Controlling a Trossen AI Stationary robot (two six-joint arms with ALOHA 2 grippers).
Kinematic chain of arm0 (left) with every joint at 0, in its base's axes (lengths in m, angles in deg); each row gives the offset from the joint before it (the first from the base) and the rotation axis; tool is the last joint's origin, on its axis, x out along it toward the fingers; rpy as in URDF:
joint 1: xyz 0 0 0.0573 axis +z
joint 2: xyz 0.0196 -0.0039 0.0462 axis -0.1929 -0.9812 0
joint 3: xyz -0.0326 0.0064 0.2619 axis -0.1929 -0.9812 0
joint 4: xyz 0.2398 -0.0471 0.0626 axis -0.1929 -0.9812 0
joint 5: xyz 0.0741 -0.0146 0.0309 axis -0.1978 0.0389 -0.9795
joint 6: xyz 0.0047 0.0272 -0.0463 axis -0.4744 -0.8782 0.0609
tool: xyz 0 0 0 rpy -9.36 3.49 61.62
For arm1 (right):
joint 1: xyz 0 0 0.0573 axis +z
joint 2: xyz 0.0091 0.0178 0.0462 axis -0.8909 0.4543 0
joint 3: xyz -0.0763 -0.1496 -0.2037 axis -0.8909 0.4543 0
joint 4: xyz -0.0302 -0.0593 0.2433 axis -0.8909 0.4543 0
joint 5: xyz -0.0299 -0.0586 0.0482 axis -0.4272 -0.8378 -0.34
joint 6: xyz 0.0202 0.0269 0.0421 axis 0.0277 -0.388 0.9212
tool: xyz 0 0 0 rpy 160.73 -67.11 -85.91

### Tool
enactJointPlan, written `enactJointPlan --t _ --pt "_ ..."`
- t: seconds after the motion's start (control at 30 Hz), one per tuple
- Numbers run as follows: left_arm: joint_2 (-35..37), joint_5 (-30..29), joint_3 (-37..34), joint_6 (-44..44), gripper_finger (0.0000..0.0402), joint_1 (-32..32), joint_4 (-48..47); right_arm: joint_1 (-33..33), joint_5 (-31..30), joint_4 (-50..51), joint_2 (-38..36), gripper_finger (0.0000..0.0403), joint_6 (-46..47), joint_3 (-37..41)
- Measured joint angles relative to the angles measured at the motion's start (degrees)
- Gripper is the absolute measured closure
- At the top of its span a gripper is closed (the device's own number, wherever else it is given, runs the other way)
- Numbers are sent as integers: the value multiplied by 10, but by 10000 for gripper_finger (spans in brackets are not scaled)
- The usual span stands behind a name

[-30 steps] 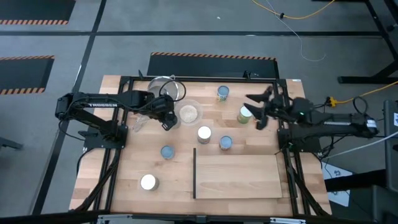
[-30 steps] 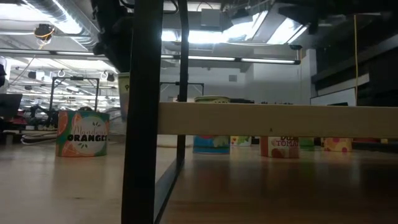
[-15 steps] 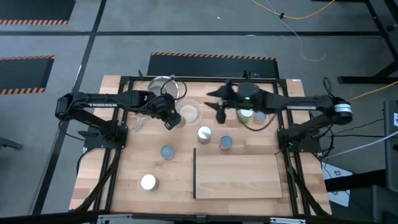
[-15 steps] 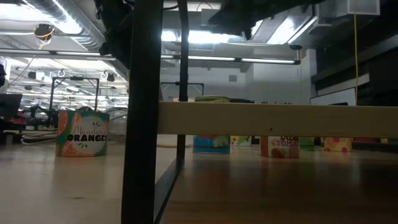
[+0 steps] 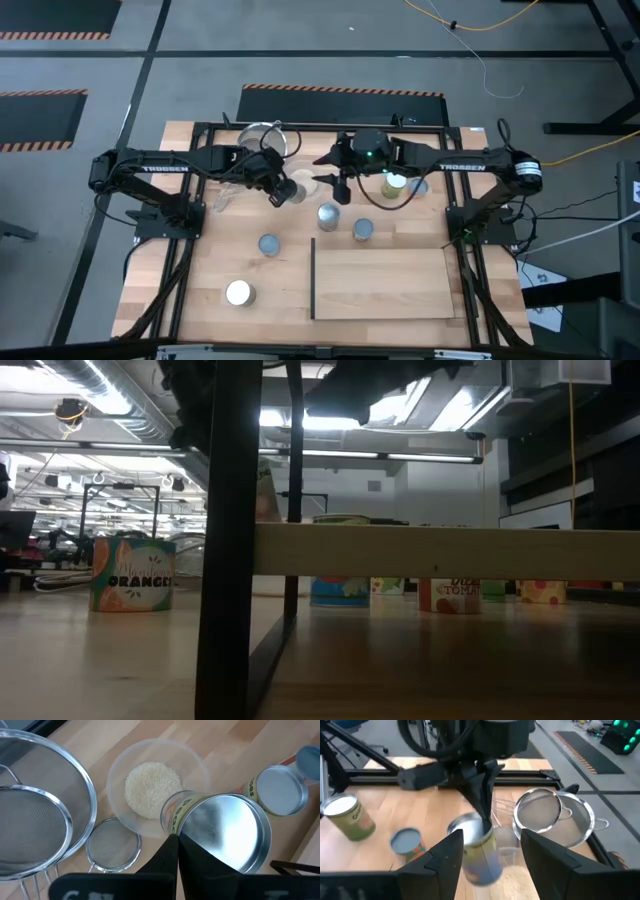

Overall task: Pick and place cans onto a shelf
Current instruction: Put the blue can on the shelf

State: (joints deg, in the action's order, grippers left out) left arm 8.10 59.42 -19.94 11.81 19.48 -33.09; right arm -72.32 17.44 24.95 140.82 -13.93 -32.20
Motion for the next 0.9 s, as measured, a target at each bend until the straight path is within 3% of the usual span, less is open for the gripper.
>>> enactJointPlan --t 0.43,0.9 --pt "0 0 0 0 401 0 28 0 23 -110 81 199 54 0" --pt "0 42 0 19 401 -17 28 0 25 -97 81 199 38 0"
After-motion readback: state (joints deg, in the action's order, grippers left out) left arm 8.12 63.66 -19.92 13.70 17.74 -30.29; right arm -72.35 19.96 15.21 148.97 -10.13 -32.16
